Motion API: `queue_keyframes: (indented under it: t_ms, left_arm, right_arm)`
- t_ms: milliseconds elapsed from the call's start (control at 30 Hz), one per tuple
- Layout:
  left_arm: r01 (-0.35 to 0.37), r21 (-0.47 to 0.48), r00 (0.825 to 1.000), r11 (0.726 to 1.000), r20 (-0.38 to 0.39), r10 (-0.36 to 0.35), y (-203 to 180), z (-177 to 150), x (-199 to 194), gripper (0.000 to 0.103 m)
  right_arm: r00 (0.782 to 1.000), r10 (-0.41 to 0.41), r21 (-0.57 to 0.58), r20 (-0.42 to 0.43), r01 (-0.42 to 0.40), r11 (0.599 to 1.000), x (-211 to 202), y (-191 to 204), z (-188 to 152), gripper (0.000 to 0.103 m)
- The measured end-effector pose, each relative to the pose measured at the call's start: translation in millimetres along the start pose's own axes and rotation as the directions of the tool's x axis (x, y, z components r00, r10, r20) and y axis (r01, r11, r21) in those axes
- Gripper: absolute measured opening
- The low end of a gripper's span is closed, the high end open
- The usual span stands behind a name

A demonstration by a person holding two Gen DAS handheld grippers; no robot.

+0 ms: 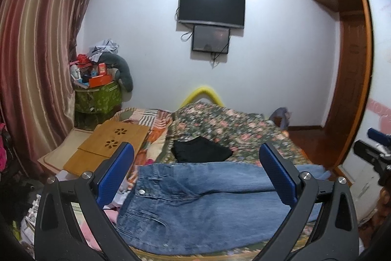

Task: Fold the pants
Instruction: 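Lower both tools onto the blue jeans and close both on the waistband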

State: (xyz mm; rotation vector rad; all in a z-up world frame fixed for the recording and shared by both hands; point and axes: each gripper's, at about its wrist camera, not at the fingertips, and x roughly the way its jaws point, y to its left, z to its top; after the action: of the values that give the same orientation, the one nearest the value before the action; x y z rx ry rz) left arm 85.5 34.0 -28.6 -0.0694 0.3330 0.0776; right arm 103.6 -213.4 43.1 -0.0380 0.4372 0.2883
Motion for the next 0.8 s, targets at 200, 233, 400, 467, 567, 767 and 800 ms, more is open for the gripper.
queue_keyframes:
  t_ms: [200,233,400,467,567,767,800]
  left_arm:
    - [-0.05,0.034,0.994,0.998,-0.096,0.054,28.6,-3.7,85.7,0.103]
    - [-0.06,0.035,0.991,0.998,-0.12,0.064,35.7,-4.1,101.7,0.103]
    - [-0.128,0.009,0.974,0.992,-0.185,0.128,77.9,-14.7,179.0,0.103]
    - [-0.168,0.006,0.965,0.986,-0.202,0.166,97.4,-20.8,209.2,0.103]
    - [-0.22,0.009,0.934,0.976,-0.286,0.213,124.0,-33.9,255.8,0.103]
    - [-0.229,-0.04,0.871,0.973,-0.455,0.186,169.4,-71.7,334.9,0.097]
    - [-0.225,-0.048,0.859,0.973,-0.482,0.175,174.5,-79.4,345.8,0.086]
  right_arm:
    - [0.999,-0.003,-0.023,-0.052,0.001,1.0,63.5,-19.9,-6.8,0.103]
    - [0.998,-0.003,-0.039,-0.058,0.001,0.999,75.5,-22.9,-8.8,0.103]
    - [0.992,-0.027,-0.134,-0.121,0.01,0.991,133.5,-33.2,-21.5,0.103]
    - [0.985,-0.047,-0.158,-0.167,0.02,0.987,160.0,-37.5,-28.9,0.103]
    - [0.97,-0.041,-0.17,-0.24,-0.001,0.985,199.3,-47.0,-35.4,0.103]
    - [0.922,0.03,-0.14,-0.386,-0.091,0.986,271.7,-63.6,-56.8,0.103]
    - [0.915,0.036,-0.143,-0.402,-0.101,0.985,281.1,-64.3,-59.9,0.103]
